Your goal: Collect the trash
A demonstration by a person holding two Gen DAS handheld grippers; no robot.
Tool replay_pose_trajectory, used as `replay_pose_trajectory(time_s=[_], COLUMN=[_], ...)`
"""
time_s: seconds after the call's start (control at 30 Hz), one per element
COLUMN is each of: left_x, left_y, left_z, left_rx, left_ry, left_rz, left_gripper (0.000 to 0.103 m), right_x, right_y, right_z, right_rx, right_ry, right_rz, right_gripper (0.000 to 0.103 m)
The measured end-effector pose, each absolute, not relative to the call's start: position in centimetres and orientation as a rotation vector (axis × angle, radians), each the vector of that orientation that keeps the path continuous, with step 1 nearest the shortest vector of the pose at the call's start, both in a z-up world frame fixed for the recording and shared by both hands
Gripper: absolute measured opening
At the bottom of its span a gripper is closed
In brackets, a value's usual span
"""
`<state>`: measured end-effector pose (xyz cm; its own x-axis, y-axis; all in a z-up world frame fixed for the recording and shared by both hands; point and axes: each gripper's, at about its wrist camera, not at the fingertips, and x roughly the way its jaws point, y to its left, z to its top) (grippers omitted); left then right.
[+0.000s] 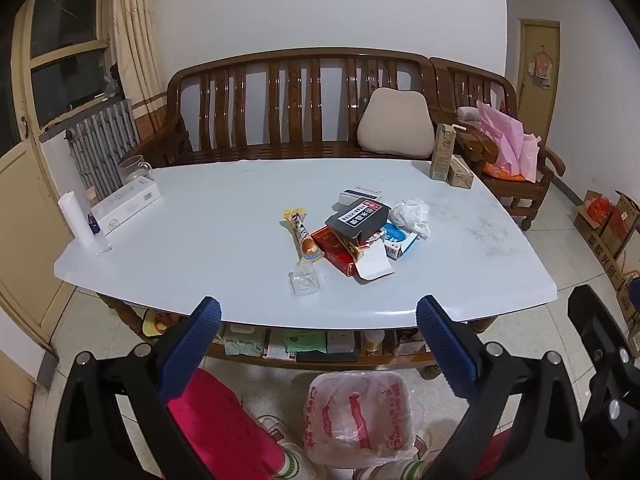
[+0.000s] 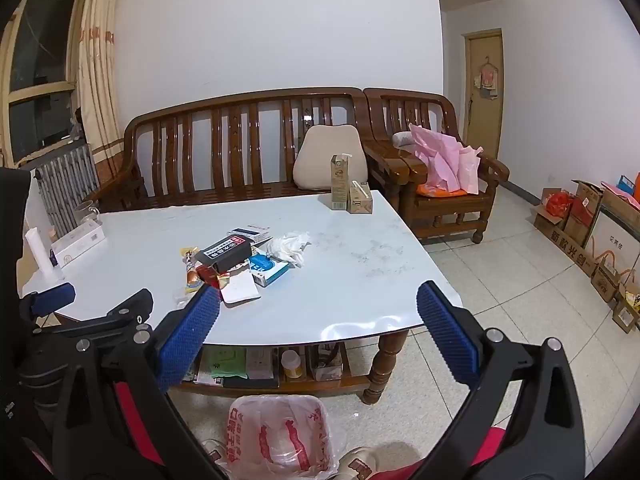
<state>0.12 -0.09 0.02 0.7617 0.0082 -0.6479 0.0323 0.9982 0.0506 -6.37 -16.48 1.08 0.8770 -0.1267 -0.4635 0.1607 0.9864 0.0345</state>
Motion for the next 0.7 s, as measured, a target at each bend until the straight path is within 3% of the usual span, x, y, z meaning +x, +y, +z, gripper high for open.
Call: replay_pose_trajectory(time_s=[0.7], left_x=[-0.5], left_y=[0.7], left_z=[0.3], left_rx=[0.025], left_ry=[0.682], left_rz=[-0.030], left_gripper=[0.096], right_x=[-6.4], right_y=[-15.7], right_z=[1.4], right_rx=[0.063], right_ry=[0.485], right_rz=[-0.144], right_gripper=[0.097])
